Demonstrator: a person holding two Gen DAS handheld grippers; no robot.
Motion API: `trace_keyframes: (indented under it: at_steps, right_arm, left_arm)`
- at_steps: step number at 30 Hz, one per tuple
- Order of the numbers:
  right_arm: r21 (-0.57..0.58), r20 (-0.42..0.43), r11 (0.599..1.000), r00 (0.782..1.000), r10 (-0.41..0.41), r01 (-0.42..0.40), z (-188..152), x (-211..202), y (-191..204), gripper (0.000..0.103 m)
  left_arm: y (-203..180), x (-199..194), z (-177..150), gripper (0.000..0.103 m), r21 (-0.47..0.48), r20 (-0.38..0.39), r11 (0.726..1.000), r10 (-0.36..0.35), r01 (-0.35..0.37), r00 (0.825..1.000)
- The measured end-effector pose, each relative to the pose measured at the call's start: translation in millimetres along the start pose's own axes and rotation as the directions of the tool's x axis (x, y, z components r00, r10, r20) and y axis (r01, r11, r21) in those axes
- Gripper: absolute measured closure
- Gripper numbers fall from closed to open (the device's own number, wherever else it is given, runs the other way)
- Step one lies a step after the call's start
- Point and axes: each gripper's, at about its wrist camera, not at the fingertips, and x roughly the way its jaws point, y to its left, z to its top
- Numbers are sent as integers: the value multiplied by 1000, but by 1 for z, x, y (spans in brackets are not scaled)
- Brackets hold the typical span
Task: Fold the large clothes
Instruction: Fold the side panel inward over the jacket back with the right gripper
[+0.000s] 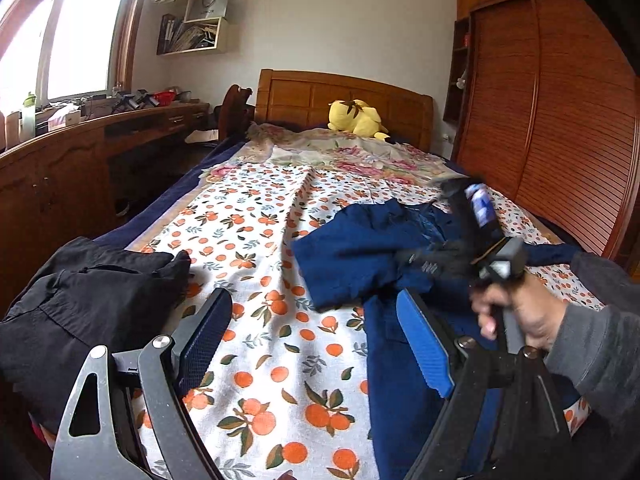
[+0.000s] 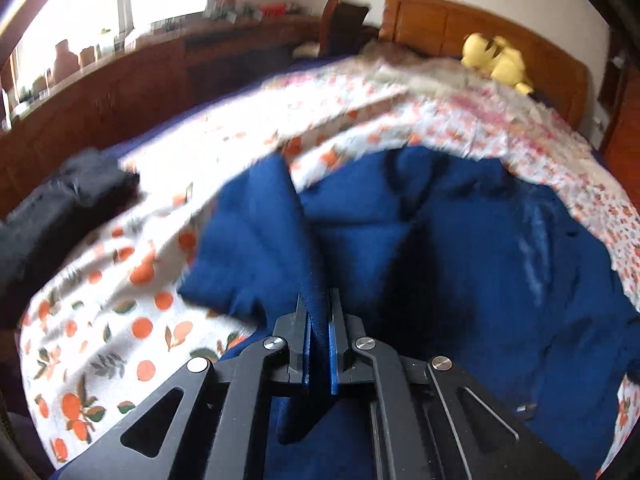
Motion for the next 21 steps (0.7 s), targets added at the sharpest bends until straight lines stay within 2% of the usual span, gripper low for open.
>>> trace_keyframes:
  at_steps: [3, 5, 7, 8, 11, 13, 15, 18, 20, 21]
  right_arm:
    - [48, 62, 997, 996, -68, 65, 1, -22, -28, 97]
    - [93, 64, 985, 987, -148, 142, -5, -27, -52, 97]
    - [125, 16, 967, 974, -227, 223, -13, -21, -74, 97]
    - [134, -29, 961, 971, -239, 241, -19, -14, -83, 97]
    - [129, -130, 955, 959, -250, 267, -36, 7, -105, 96]
    - [130, -139, 956, 959, -246, 264, -41, 12, -110, 94]
    - [133, -129, 957, 962, -241, 258, -41, 10, -113, 88]
    - [108, -91, 952, 957, -276, 285, -34, 1, -112, 78]
    - [96, -62, 948, 953, -298, 303, -33, -9, -102, 61]
    - [96, -36, 949, 954, -298, 300, -29, -13, -100, 58]
  left_arm:
    - [-6, 2, -1, 18, 6, -6, 1000, -5, 5, 1000]
    - [-9, 3, -1, 18, 10, -10, 1000, -10, 10, 1000]
    - [-12, 5, -1, 18, 13, -13, 1000, -11, 11, 1000]
    - [-13, 6, -1, 18, 15, -15, 1000, -11, 12, 1000]
    - [-17, 9, -1, 18, 15, -22, 1000, -18, 18, 1000]
    - [-19, 10, -1, 18, 17, -23, 1000, -22, 23, 1000]
    - [-21, 12, -2, 18, 22, -25, 999, -24, 25, 999]
    - [-22, 17, -3, 18, 26, -40, 999, -27, 28, 999]
    - [-23, 20, -4, 18, 30, -47, 999, -29, 31, 998]
    - [-24, 21, -3, 18, 31, -49, 999, -29, 31, 998]
